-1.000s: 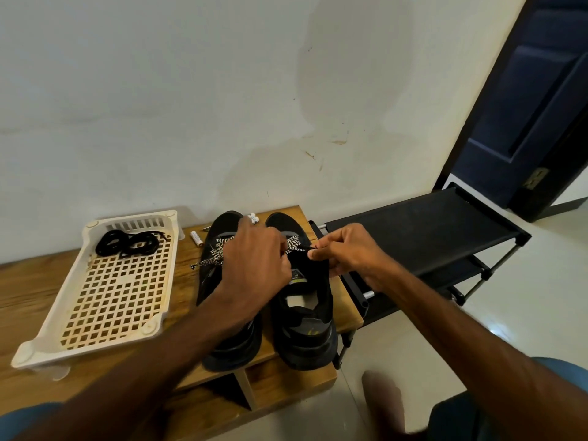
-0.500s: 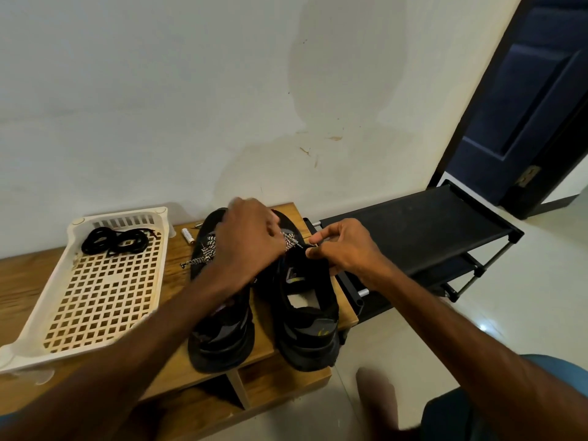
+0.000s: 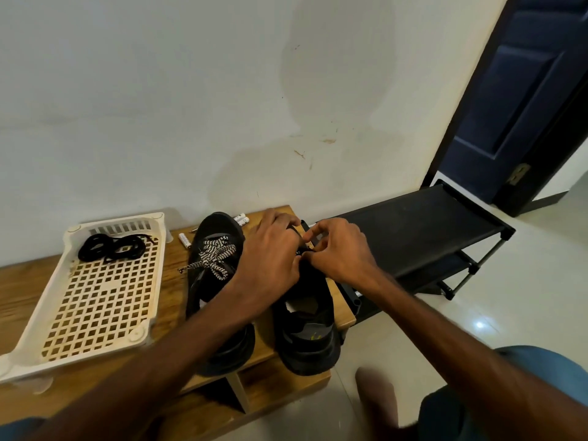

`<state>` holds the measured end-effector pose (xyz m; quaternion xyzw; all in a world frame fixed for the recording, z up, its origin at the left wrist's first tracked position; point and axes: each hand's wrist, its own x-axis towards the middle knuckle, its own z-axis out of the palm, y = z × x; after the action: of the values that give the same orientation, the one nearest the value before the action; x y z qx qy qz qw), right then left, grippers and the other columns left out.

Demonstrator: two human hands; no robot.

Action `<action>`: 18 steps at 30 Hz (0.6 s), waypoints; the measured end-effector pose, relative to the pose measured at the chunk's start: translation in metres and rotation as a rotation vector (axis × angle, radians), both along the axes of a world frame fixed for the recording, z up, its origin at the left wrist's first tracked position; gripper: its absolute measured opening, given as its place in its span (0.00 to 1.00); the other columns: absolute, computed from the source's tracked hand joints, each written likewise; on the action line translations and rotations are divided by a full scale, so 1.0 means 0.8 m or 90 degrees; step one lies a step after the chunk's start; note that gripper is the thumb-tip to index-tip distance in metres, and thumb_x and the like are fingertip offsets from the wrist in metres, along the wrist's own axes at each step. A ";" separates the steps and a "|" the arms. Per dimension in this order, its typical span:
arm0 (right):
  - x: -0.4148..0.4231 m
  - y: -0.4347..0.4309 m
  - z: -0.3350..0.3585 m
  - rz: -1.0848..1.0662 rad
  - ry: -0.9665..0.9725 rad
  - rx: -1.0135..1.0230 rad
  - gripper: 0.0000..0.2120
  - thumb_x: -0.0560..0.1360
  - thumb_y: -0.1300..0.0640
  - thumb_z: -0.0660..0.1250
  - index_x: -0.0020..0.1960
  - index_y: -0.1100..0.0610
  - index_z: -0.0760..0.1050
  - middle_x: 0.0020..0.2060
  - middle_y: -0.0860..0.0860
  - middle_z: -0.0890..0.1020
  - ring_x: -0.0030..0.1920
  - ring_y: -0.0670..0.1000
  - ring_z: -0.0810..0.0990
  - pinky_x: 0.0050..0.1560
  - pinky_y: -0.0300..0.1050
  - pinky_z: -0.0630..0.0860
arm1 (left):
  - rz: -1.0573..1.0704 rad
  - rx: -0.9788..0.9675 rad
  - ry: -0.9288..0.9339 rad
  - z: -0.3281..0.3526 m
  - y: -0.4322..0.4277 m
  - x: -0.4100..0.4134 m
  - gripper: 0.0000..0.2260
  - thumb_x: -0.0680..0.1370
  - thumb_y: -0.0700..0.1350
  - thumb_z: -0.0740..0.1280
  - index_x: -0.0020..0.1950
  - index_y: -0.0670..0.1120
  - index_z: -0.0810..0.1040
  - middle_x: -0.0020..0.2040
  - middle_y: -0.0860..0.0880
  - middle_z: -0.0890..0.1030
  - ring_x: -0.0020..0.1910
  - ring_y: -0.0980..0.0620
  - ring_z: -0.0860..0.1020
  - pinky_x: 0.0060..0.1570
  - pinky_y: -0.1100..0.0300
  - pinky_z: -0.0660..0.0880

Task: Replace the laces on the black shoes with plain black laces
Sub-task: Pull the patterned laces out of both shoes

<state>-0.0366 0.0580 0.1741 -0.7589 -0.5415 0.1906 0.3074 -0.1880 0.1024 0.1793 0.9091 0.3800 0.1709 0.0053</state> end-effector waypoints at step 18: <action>-0.001 0.005 0.001 0.009 -0.005 0.042 0.12 0.72 0.57 0.78 0.53 0.50 0.81 0.36 0.46 0.84 0.39 0.45 0.84 0.48 0.50 0.85 | 0.203 -0.006 -0.066 0.029 0.053 -0.055 0.10 0.75 0.46 0.74 0.53 0.44 0.86 0.65 0.46 0.79 0.68 0.44 0.68 0.61 0.46 0.70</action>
<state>-0.0371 0.0620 0.1746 -0.7452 -0.5541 0.1719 0.3288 -0.2324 0.1450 0.2022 0.8270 0.5197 0.2144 0.0020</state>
